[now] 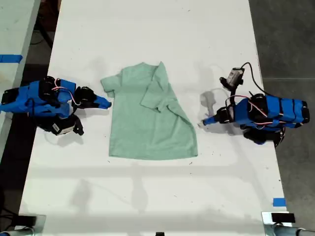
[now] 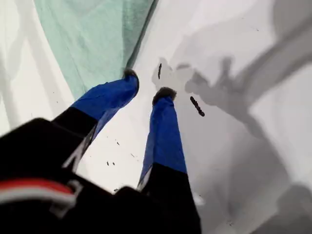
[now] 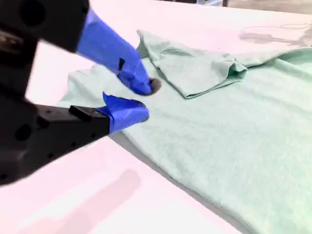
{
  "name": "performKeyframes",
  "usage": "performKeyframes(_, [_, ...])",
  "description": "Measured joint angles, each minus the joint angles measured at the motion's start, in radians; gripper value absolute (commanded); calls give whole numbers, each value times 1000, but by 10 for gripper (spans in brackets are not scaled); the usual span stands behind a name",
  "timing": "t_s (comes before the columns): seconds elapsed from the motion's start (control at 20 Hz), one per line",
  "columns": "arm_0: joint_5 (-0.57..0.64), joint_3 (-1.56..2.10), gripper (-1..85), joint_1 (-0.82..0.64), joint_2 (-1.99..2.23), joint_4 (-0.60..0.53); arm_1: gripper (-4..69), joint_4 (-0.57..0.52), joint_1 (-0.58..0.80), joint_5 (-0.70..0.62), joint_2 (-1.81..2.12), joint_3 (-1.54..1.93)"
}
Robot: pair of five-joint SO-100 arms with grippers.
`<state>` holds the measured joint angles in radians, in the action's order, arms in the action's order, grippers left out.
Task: Fold t shirt
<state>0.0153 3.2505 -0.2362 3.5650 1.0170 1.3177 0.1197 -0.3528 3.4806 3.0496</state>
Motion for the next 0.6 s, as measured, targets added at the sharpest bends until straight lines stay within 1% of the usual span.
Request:
performKeyframes(0.05, [8,0,129,31,9,0,101,0,0,-17,0,0])
performKeyframes(0.1, [-15,0,129,77,12,0,100,0,0,-40,0,0])
performKeyframes(0.15, [-46,0,129,126,14,0,98,0,2,-91,0,0])
performKeyframes(0.2, [-48,0,129,176,14,0,95,0,2,-160,0,0])
performKeyframes(0.3, [-48,0,129,284,14,0,89,0,-9,-239,0,0])
performKeyframes(0.4, [-48,0,129,371,14,0,80,2,-6,-354,0,0])
performKeyframes(0.45, [-48,0,129,403,14,0,77,3,-14,-377,0,0])
performKeyframes(0.6, [-48,0,129,497,14,0,73,3,-15,-388,0,0])
